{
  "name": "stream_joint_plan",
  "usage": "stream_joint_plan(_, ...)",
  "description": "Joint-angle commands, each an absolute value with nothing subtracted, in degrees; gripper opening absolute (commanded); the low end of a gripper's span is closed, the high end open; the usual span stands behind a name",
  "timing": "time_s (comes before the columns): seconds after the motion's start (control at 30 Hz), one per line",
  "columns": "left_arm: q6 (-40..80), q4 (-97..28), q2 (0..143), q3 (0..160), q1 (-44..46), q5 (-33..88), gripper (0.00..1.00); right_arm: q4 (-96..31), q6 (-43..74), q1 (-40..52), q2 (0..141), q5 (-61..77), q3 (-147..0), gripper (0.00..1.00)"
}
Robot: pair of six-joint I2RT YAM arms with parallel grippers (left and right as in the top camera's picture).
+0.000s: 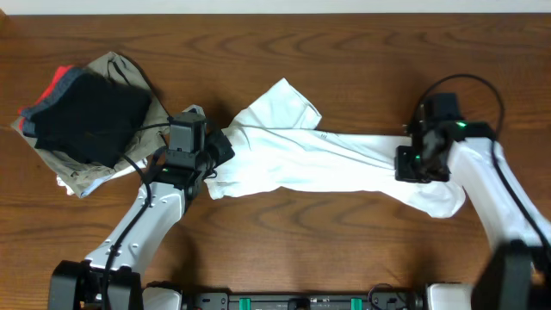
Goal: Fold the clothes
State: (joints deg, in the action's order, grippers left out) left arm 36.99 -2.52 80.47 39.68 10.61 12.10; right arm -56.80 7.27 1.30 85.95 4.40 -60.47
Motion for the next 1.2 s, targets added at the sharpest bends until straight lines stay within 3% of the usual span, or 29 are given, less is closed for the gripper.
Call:
stream_joint_plan(0.0, 35.77, -2.52, 79.83, 40.36, 10.46, 12.62, 0.06, -58.94, 8.32, 1.56, 77.01, 4.49, -64.75, 0.01)
stream_joint_plan(0.23, 35.77, -2.52, 79.83, 40.36, 10.46, 12.64, 0.06, -57.01, 8.32, -0.51, 74.37, 4.51, -65.08, 0.02)
stream_joint_plan(0.53, 35.77, -4.25, 79.83, 40.36, 10.46, 12.64, 0.06, -45.84, 7.88, -4.97, 94.61, 0.03, -65.08, 0.01)
stream_joint_plan(0.73, 35.77, -4.23, 79.83, 40.36, 10.46, 12.62, 0.06, -39.33, 8.78, -6.72, 97.32, -1.5, -65.28, 0.22)
stream_joint_plan(1.0, 35.77, -4.25, 79.83, 40.36, 10.46, 12.64, 0.06, -49.91, 8.6, -6.68, 91.9, 1.89, -66.7, 0.25)
stream_joint_plan(1.17, 35.77, -4.25, 79.83, 40.36, 10.46, 12.64, 0.06, -58.19, -0.32, -5.93, 89.89, 13.56, -66.63, 0.25)
